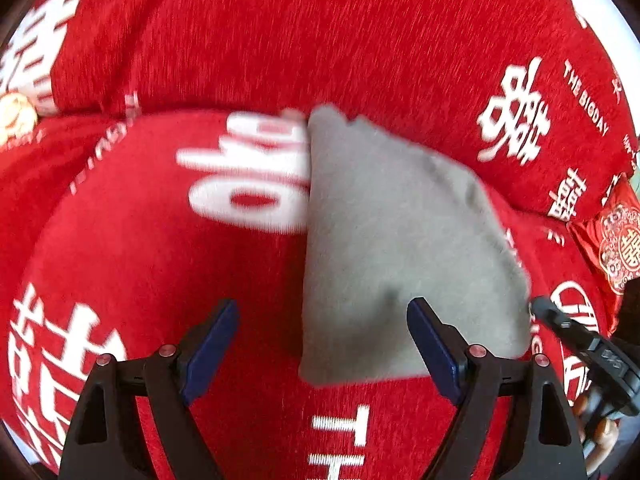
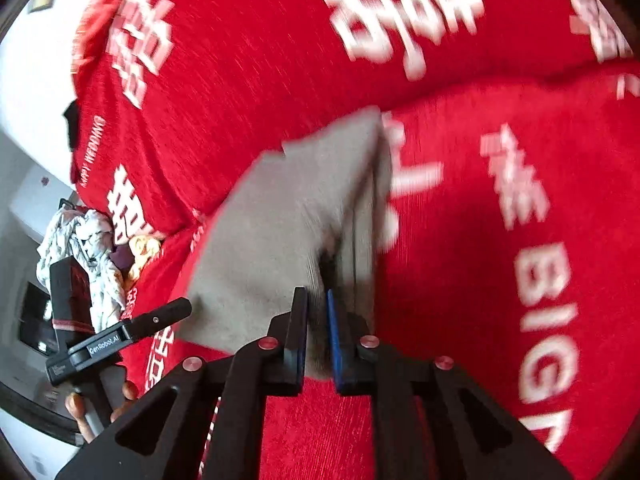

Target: Fold small clothes

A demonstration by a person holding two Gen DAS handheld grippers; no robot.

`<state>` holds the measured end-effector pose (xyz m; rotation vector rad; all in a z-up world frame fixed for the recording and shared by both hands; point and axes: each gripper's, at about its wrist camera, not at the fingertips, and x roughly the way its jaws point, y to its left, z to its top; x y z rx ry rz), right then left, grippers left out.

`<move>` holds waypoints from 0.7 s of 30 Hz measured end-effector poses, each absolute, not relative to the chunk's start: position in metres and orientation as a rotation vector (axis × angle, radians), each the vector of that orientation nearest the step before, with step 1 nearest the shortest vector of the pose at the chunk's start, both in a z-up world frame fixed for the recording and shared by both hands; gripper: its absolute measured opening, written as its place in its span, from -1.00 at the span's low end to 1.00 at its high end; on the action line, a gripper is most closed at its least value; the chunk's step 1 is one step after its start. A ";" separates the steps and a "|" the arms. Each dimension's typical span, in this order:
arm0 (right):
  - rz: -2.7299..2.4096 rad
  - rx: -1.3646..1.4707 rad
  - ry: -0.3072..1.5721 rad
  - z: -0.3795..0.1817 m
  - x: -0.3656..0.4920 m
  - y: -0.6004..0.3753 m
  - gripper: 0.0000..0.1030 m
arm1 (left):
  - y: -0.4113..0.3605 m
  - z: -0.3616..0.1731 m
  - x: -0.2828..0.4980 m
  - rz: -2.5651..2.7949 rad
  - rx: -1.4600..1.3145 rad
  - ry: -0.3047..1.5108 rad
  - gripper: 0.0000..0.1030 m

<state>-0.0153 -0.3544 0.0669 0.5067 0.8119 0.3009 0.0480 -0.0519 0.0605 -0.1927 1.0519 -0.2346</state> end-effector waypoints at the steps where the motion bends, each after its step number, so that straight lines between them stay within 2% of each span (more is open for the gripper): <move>1: 0.312 0.496 0.791 0.074 -0.014 -0.353 -0.59 | -0.054 0.065 0.054 -0.222 -0.182 1.044 0.68; 3: 0.339 0.473 0.779 0.086 -0.004 -0.341 0.05 | -0.058 0.067 0.066 -0.217 -0.178 1.056 0.68; 4: 0.349 0.459 0.774 0.089 0.000 -0.335 0.06 | -0.062 0.066 0.072 -0.221 -0.178 1.066 0.68; 11: 0.381 0.460 0.879 0.060 0.044 -0.314 0.06 | -0.081 0.049 0.089 -0.178 -0.093 1.096 0.68; 16: 0.374 0.523 0.890 0.035 0.047 -0.338 -0.32 | -0.083 0.035 0.093 -0.192 -0.077 1.097 0.69; 21: 0.350 0.412 0.899 0.044 0.040 -0.333 -0.35 | -0.083 0.035 0.093 -0.191 -0.057 1.092 0.77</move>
